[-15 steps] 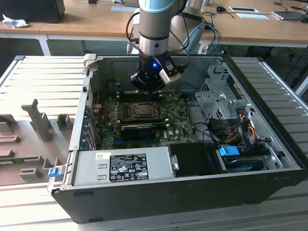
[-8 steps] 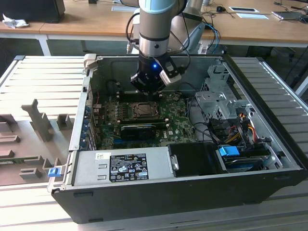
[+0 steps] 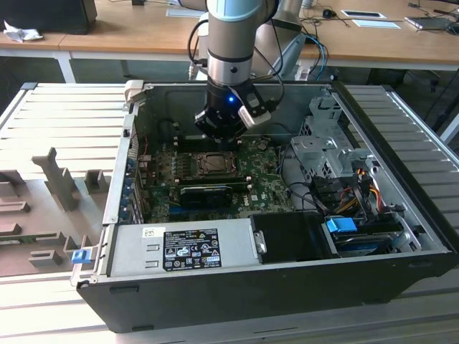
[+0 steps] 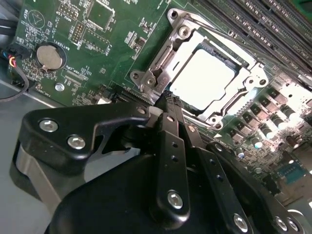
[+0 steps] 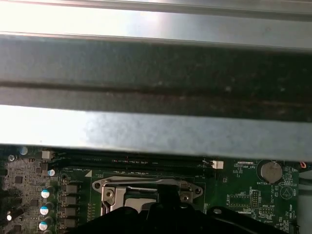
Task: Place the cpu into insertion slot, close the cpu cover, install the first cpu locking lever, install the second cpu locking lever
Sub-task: 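Install the second cpu locking lever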
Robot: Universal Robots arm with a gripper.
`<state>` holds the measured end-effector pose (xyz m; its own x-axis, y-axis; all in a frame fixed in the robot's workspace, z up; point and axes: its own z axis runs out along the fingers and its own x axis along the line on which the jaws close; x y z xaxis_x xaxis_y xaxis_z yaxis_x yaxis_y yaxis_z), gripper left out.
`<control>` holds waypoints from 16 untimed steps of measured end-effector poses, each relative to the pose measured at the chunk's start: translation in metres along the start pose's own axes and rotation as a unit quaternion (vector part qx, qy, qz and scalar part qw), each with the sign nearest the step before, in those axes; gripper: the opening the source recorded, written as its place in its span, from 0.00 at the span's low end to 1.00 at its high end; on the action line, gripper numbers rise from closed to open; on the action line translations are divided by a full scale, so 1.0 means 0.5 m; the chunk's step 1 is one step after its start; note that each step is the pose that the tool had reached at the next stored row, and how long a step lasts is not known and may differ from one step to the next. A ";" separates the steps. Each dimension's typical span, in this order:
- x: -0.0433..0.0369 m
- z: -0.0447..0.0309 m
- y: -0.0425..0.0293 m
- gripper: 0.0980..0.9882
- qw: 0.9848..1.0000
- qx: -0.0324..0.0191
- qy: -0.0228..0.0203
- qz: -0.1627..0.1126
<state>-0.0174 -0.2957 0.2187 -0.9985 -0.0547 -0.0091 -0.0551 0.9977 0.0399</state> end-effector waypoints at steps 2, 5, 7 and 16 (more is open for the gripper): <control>0.000 0.000 0.000 0.01 1.000 0.000 0.000 0.000; 0.000 -0.006 0.000 0.01 1.000 0.000 0.000 0.000; 0.000 -0.014 0.000 0.01 1.000 0.000 0.000 0.000; 0.000 -0.021 0.000 0.01 1.000 -0.001 0.000 0.000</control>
<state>-0.0173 -0.2963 0.2290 -0.9985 -0.0548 -0.0091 -0.0552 0.9976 0.0415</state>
